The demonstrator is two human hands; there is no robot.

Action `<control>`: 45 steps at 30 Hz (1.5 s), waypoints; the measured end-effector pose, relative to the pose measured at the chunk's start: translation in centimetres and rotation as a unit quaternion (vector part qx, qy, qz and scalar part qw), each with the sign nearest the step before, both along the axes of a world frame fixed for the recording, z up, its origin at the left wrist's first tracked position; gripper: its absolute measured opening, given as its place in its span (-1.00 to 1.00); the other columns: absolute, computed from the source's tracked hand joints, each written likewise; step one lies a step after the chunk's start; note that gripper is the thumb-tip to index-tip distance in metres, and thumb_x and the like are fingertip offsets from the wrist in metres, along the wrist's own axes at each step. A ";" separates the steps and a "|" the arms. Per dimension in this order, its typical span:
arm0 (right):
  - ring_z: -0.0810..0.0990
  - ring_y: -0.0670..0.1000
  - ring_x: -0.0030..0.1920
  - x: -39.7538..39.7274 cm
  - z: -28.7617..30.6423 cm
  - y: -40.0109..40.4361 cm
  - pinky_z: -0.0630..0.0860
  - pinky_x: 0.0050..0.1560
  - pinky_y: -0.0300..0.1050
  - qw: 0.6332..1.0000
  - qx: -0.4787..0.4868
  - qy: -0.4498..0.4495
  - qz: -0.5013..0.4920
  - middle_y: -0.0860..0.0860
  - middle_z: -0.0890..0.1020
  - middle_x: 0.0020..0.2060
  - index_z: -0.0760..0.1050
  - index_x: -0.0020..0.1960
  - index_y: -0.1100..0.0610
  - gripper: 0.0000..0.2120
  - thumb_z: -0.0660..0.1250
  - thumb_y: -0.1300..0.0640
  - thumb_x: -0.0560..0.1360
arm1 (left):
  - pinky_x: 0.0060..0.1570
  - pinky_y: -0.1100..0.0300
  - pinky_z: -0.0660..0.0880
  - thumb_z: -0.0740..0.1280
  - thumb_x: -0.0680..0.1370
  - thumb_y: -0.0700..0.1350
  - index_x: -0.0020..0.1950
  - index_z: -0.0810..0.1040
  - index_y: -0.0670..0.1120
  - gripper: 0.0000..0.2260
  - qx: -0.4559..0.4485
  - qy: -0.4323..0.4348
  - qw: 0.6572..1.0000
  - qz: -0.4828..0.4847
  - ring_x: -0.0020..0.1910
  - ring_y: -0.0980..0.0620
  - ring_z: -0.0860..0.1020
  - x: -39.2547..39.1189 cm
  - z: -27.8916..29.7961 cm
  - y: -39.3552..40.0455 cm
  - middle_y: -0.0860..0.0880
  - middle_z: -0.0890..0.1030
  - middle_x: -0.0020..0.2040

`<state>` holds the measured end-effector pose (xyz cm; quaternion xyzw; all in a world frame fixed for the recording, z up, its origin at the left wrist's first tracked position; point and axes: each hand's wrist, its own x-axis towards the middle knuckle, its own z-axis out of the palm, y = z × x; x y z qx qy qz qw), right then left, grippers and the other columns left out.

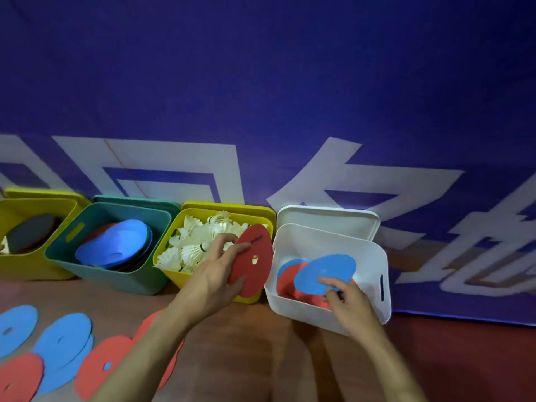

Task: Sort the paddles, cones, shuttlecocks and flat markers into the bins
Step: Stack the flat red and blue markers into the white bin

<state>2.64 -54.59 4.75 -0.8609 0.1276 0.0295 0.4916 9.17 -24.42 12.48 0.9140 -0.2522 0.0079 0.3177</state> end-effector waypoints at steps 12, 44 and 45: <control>0.66 -0.01 0.07 4.5 -3.4 -5.3 0.53 0.15 -0.13 0.986 -0.058 0.140 -0.064 -0.05 0.66 0.13 0.62 0.17 0.00 -0.73 0.23 0.16 0.55 | 0.09 0.40 0.41 0.41 0.44 -0.18 0.56 0.20 -0.05 -0.27 0.040 0.020 0.991 -0.123 0.12 0.04 0.49 6.6 -3.9 -11.9 0.01 0.13 0.41; 0.55 -0.20 -0.02 2.8 -3.2 17.9 0.30 0.04 -0.51 0.916 -0.117 -0.038 0.382 -0.15 0.58 0.04 0.58 0.15 -0.03 -0.75 0.22 0.13 0.55 | -0.01 0.09 0.53 0.50 0.38 -0.08 0.44 0.40 -0.07 -0.35 0.111 0.097 0.973 0.175 -0.07 -0.01 0.44 -10.6 -13.9 17.6 -0.10 0.36 0.20; 0.55 -0.21 0.01 2.3 -4.0 19.9 0.27 0.03 -0.56 0.908 -0.111 -0.019 0.404 -0.15 0.57 0.05 0.58 0.16 -0.04 -0.76 0.23 0.12 0.56 | -0.01 0.05 0.54 0.51 0.35 -0.08 0.44 0.39 -0.08 -0.32 0.109 0.119 0.967 0.196 -0.06 -0.05 0.45 -11.9 -14.8 19.3 -0.12 0.36 0.20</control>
